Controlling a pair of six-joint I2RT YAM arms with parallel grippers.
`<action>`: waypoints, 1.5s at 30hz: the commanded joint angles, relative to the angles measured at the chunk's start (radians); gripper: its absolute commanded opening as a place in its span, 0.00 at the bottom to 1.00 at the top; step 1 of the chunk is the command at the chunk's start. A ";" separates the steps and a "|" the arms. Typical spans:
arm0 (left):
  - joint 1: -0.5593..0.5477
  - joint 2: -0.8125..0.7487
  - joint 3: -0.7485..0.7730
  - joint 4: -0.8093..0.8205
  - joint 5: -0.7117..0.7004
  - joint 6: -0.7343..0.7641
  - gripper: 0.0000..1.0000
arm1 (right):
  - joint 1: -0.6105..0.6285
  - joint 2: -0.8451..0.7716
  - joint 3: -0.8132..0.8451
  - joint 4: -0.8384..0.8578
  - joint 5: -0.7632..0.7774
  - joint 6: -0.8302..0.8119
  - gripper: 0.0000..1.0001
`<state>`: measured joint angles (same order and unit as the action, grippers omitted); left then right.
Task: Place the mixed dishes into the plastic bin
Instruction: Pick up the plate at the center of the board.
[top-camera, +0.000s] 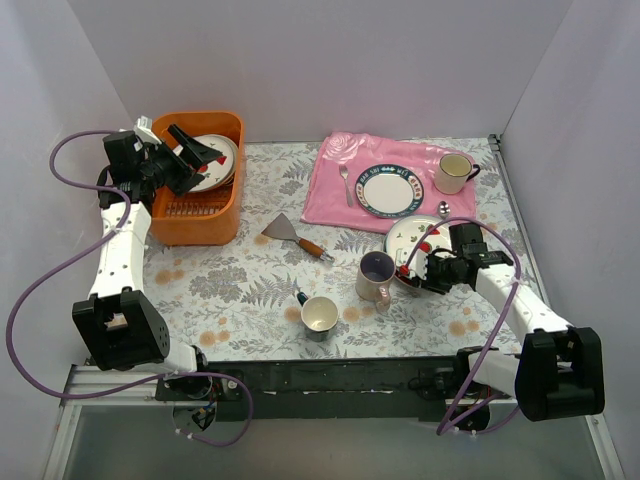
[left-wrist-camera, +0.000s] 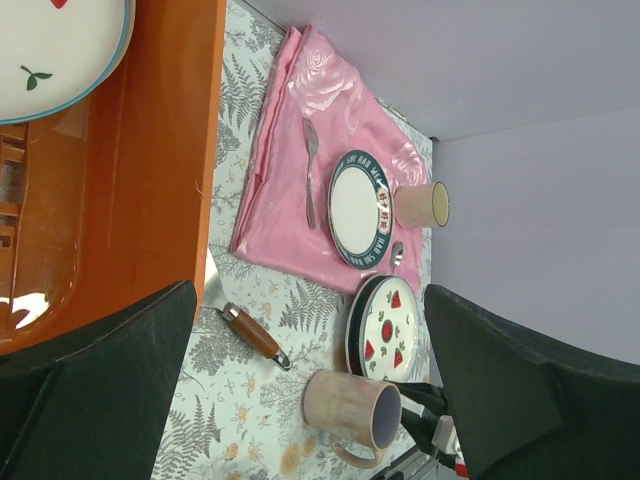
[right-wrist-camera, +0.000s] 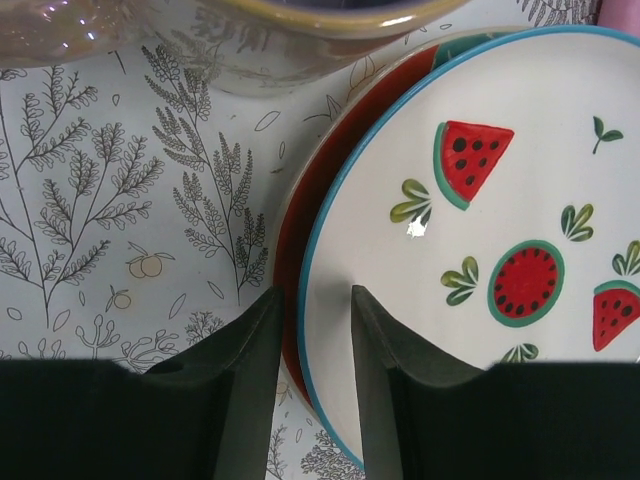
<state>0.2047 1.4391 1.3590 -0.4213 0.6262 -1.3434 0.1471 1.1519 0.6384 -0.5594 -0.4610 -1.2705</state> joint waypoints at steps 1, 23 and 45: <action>-0.004 -0.062 -0.015 0.013 0.006 0.001 0.98 | 0.009 0.011 -0.022 0.067 0.015 0.016 0.39; -0.019 -0.005 -0.100 0.212 0.216 -0.193 0.98 | -0.007 -0.024 0.084 -0.066 -0.004 0.105 0.01; -0.550 0.363 0.089 0.259 0.214 -0.405 0.98 | -0.089 0.097 0.405 -0.143 -0.301 0.428 0.01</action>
<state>-0.2932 1.7683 1.3804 -0.1707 0.8494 -1.7134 0.0692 1.2327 0.9691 -0.7559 -0.6945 -0.8986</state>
